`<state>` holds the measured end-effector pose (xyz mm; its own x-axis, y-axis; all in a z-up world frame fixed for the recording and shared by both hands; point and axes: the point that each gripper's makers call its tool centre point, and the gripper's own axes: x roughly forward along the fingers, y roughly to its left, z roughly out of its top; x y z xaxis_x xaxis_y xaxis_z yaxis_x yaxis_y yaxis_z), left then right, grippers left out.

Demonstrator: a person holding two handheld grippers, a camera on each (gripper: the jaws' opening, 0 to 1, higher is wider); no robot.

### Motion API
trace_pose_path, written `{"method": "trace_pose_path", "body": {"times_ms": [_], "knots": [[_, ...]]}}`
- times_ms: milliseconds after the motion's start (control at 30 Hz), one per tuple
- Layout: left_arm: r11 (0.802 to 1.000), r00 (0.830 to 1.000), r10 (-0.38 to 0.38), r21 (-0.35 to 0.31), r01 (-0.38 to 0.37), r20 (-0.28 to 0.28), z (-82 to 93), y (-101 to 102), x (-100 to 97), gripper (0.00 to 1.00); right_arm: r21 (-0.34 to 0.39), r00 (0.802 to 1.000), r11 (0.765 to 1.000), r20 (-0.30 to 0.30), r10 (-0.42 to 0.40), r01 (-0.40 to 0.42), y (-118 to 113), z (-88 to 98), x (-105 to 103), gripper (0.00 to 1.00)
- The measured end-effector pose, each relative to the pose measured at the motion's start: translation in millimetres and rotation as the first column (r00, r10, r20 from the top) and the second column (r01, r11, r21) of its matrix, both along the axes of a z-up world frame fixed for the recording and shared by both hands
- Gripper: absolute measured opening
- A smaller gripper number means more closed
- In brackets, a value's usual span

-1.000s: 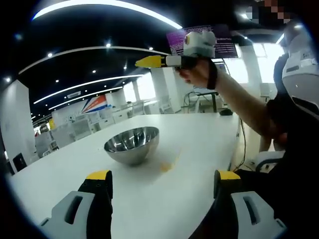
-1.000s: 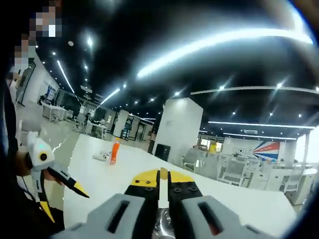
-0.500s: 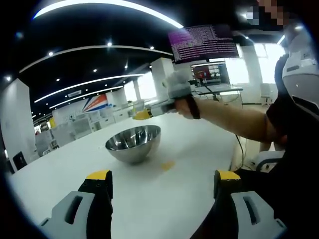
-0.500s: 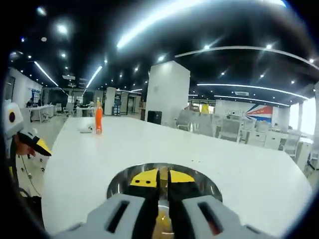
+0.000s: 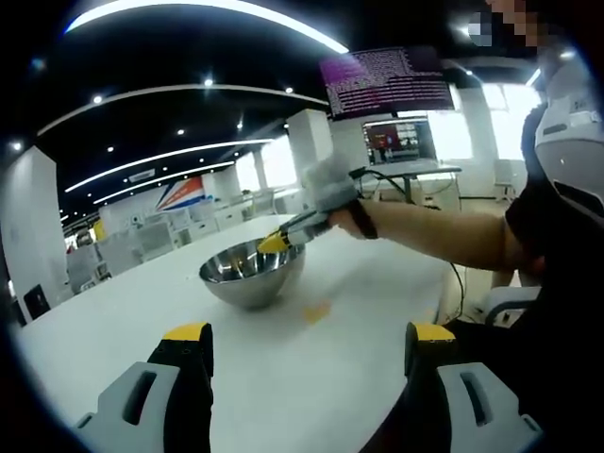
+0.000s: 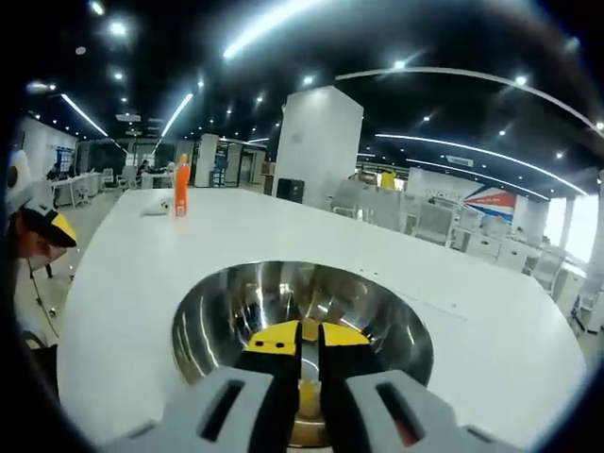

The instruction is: Pick up the QQ candy scattered on the table and place it into the stainless steel bowl on the table

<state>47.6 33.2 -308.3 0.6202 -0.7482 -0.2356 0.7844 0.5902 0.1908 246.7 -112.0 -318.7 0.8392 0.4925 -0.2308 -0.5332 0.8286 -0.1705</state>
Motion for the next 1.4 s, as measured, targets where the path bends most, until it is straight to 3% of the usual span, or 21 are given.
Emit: {"method": "trace_pose_path", "body": {"times_ms": [133, 233, 267, 933, 1100, 1400], "knots": [[1.000, 1.000, -0.002, 0.001, 0.002, 0.003, 1.2, -0.1, -1.3, 0.84, 0.001, 1.000, 1.000, 0.003, -0.001, 0.001, 0.0, 0.4, -1.3, 0.10], [1.000, 1.000, 0.000, -0.002, 0.000, 0.001, 1.8, 0.6, -1.7, 0.84, 0.004, 1.000, 1.000, 0.020, -0.006, 0.006, -1.9, 0.9, -0.1, 0.33], [1.000, 1.000, 0.000, -0.003, 0.000, 0.002, 1.9, 0.8, -1.9, 0.84, 0.007, 1.000, 1.000, 0.024, -0.006, 0.006, -2.3, 1.1, 0.1, 0.36], [1.000, 1.000, 0.001, 0.000, -0.001, 0.006, 2.6, 1.5, -3.1, 0.84, -0.007, 0.999, 1.000, 0.048, 0.006, -0.006, -1.2, 5.8, -3.6, 0.32], [1.000, 1.000, 0.000, -0.002, 0.000, 0.007, 3.8, 1.0, -3.0, 0.84, 0.017, 0.993, 1.000, 0.117, 0.001, -0.003, -4.0, 30.6, -8.7, 0.32], [1.000, 1.000, 0.003, 0.000, -0.003, 0.013, 6.4, 1.2, -2.4, 0.84, 0.032, 0.984, 0.999, 0.179, 0.001, -0.006, -5.3, 67.5, -18.1, 0.32]]}}
